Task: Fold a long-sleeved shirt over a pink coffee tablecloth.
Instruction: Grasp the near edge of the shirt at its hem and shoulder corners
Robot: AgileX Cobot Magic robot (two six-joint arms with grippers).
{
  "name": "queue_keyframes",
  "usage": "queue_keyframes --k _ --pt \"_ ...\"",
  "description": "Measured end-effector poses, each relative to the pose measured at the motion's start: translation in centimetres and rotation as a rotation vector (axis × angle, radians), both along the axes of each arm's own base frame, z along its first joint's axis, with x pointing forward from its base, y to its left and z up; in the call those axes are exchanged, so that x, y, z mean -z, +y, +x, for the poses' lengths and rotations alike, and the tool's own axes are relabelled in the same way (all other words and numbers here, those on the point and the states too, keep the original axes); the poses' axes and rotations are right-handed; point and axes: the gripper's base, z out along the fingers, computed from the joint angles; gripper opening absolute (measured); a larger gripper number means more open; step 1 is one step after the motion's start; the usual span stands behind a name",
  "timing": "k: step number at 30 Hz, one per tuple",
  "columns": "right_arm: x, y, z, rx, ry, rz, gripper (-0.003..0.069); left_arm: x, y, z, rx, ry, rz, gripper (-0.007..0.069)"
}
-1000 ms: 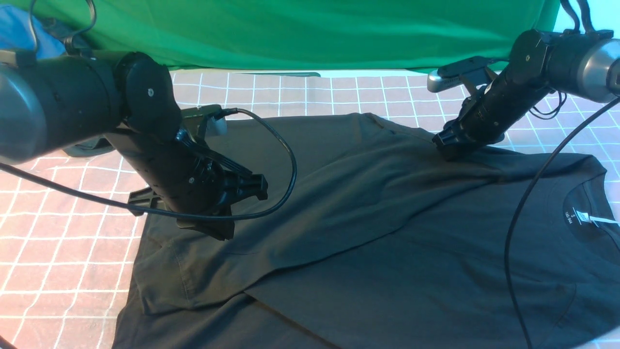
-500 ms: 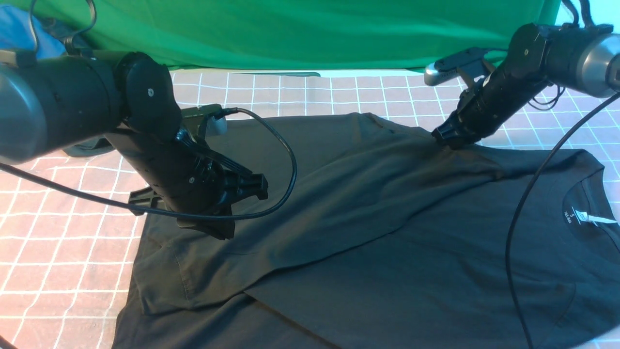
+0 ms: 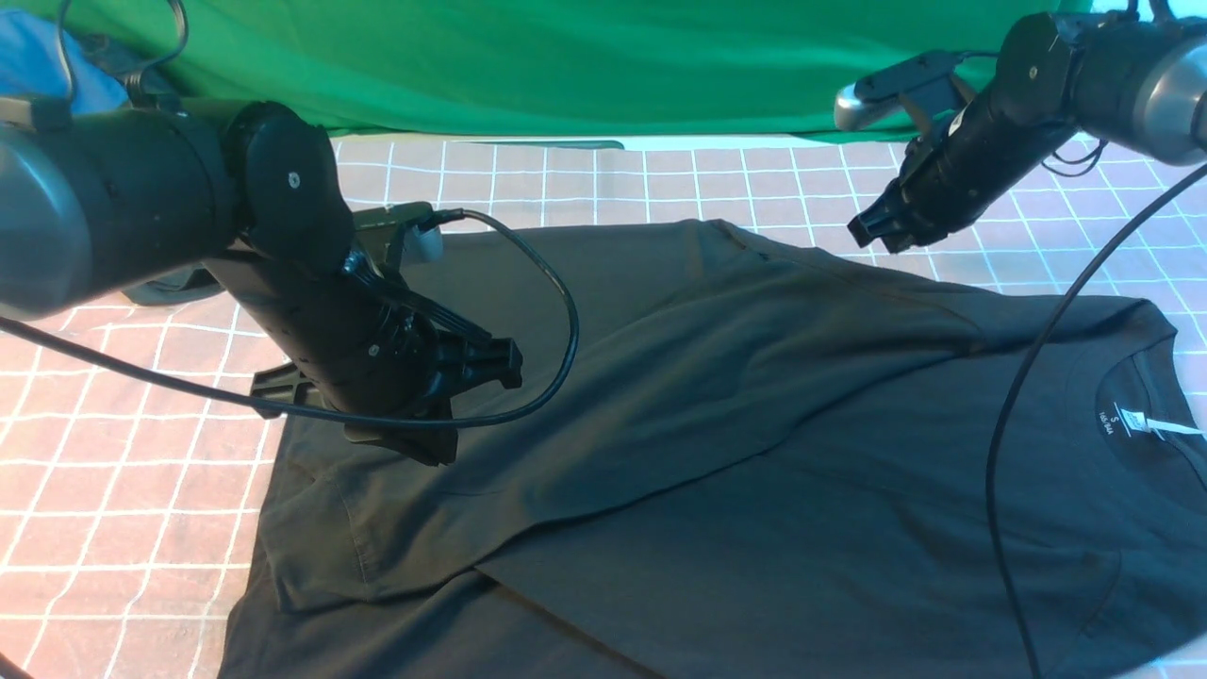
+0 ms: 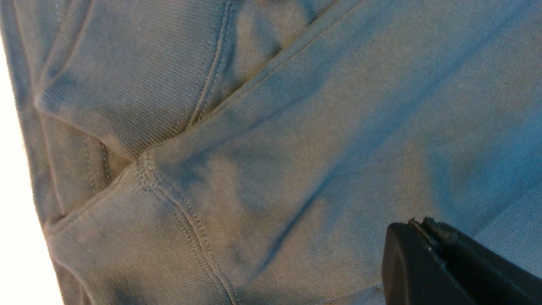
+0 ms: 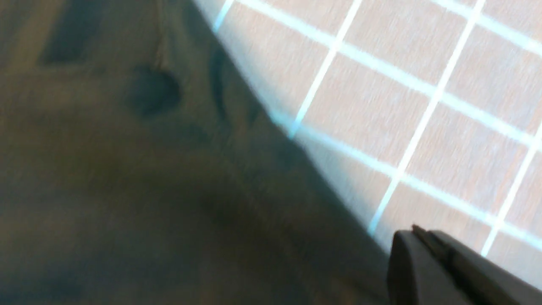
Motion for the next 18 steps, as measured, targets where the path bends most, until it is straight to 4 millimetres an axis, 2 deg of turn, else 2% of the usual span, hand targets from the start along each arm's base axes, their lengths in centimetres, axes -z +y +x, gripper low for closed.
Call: queue_keyframes --k 2,5,6,7,8,11,15,18 --pt "-0.5 0.0 -0.3 -0.008 0.059 -0.005 0.0058 0.0 0.0 0.0 0.0 0.0 0.0 0.0013" --pt "-0.6 0.1 -0.8 -0.011 0.116 -0.009 0.0171 0.0 0.0 0.0 0.0 -0.003 -0.001 0.0013" --pt "-0.6 0.1 -0.8 -0.012 0.122 -0.011 0.0181 0.0 0.0 0.0 0.0 -0.003 -0.001 0.0013" --pt "-0.6 0.1 -1.0 -0.012 0.138 -0.012 0.0273 0.0 0.0 0.1 -0.001 -0.008 -0.002 0.0013" --pt "-0.6 0.0 -1.0 -0.016 0.144 -0.014 0.0327 0.0 0.0 0.1 -0.001 -0.01 -0.003 0.0013" --pt "-0.2 0.0 -1.0 -0.028 0.157 -0.025 0.0418 0.0 0.0 0.2 0.0 -0.019 -0.004 0.0013" --pt "1.0 0.0 -0.8 -0.031 0.18 -0.034 0.0424 0.0 0.0 0.2 0.003 -0.019 -0.003 0.0013" --pt "2.3 0.0 -0.6 -0.032 0.202 -0.043 0.0389 0.0 0.0 0.2 0.005 -0.02 -0.003 0.0013"
